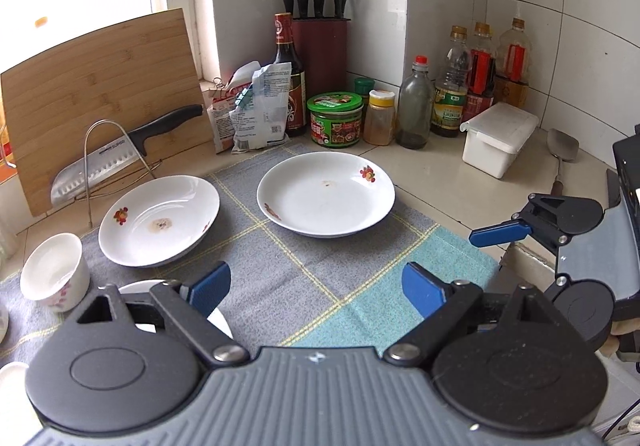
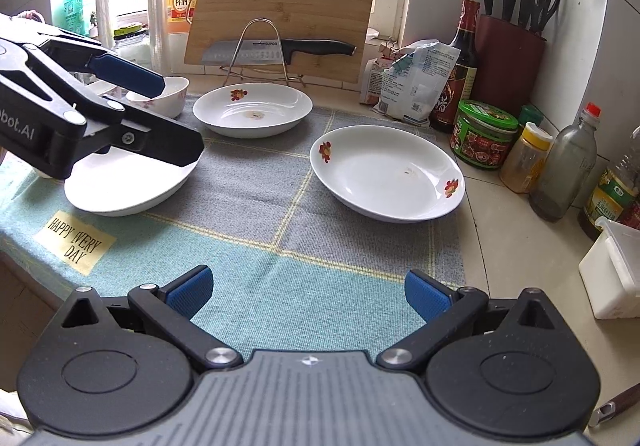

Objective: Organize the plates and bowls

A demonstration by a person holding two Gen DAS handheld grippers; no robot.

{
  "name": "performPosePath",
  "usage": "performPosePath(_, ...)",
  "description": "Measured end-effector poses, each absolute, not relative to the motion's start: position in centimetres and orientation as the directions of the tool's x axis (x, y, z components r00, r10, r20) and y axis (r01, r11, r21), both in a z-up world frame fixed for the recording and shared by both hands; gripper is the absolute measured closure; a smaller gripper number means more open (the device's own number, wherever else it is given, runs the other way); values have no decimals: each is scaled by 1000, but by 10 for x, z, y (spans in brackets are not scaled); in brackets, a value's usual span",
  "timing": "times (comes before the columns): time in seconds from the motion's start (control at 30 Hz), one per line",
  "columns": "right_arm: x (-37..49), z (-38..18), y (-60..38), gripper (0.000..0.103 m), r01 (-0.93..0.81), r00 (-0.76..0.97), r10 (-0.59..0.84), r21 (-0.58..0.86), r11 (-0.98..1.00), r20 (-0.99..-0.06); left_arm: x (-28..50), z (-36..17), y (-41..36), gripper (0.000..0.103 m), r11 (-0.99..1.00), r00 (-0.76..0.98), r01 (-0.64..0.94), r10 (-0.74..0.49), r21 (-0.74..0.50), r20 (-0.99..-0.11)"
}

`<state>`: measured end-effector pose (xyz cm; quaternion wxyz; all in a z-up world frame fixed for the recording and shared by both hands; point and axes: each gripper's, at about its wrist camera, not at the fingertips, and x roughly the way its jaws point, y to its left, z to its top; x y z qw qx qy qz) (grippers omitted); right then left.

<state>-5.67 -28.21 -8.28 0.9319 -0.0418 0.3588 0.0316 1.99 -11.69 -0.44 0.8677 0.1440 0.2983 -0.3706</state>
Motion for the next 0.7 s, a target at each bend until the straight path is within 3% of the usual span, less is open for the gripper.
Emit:
performPosePath(0.4,-65,-86,-272,0,-154,731,118,7,988,-672,-13,-35,-60,11,827,645,560,-404,42,-649)
performPosePath(0.7,-28,-97,-251,0,-207,702,179,43,977,-690,3,-79,-6,11,901,645,432,-282,34,-710)
